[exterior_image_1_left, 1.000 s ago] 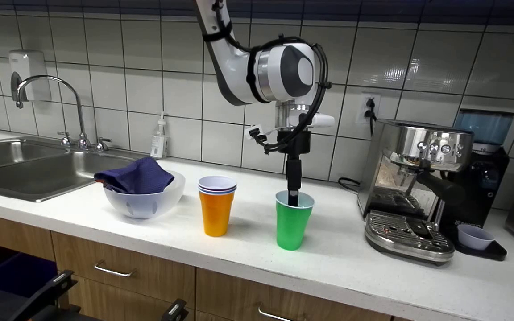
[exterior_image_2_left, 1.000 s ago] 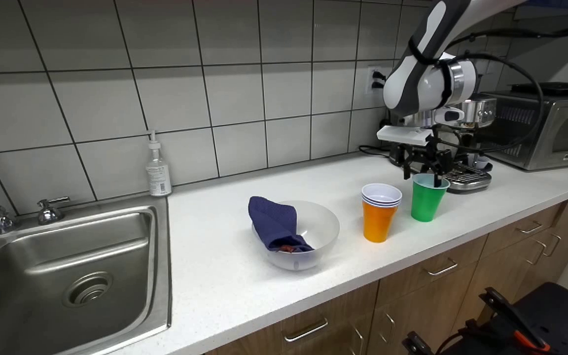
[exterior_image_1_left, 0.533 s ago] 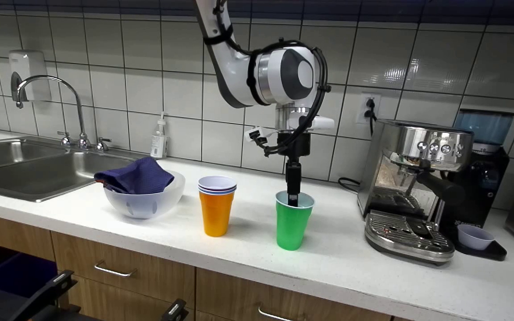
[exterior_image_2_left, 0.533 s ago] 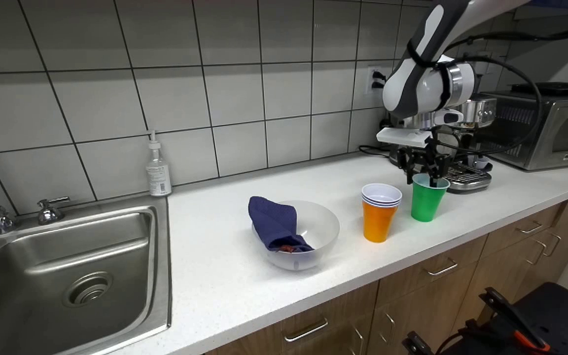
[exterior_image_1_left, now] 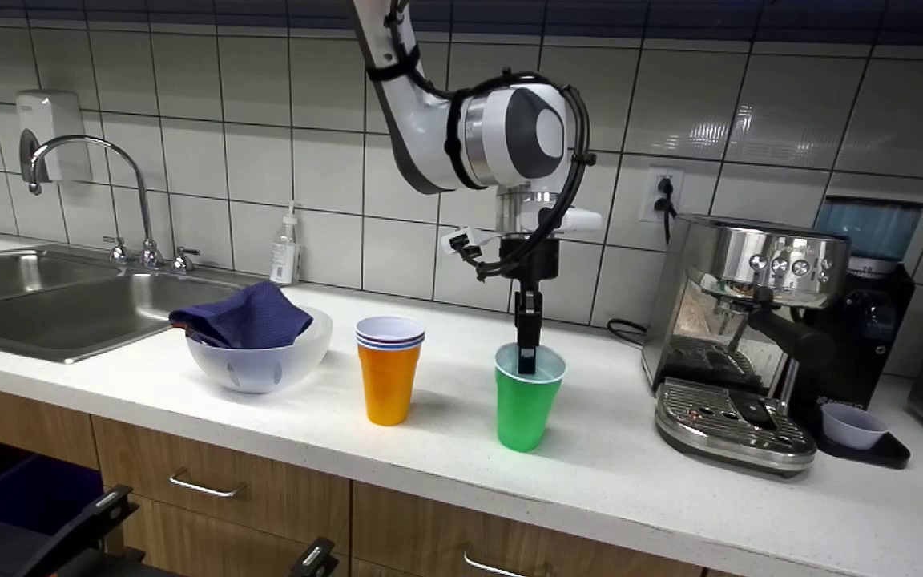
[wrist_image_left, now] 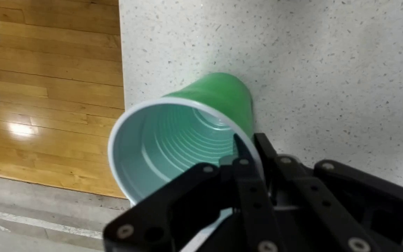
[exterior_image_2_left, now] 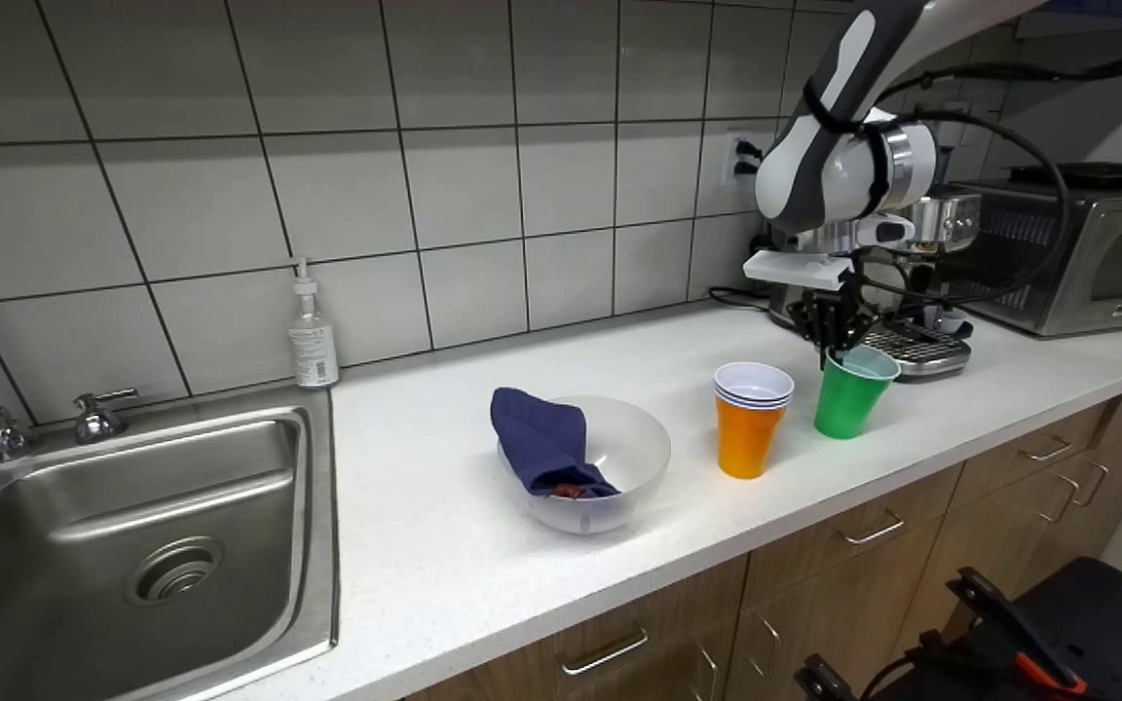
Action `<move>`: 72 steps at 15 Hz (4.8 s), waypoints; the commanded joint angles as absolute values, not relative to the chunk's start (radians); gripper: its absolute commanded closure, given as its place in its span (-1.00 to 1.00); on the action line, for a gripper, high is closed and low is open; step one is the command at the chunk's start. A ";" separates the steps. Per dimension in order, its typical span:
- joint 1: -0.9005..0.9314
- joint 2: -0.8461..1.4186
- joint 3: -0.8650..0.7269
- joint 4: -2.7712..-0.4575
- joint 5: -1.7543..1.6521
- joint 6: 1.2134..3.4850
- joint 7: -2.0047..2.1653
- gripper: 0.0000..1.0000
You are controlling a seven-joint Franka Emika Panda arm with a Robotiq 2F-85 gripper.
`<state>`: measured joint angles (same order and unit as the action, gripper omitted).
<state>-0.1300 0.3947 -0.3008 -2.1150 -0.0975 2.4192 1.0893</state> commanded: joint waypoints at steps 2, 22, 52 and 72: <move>-0.131 0.387 -0.307 -2.104 -0.092 2.411 1.070 1.00; -0.088 0.222 -0.272 -2.093 -0.145 2.406 1.023 0.99; -0.044 0.030 -0.140 -2.160 -0.172 2.316 1.032 0.99; -0.043 -0.057 -0.068 -2.236 -0.137 2.253 1.002 0.99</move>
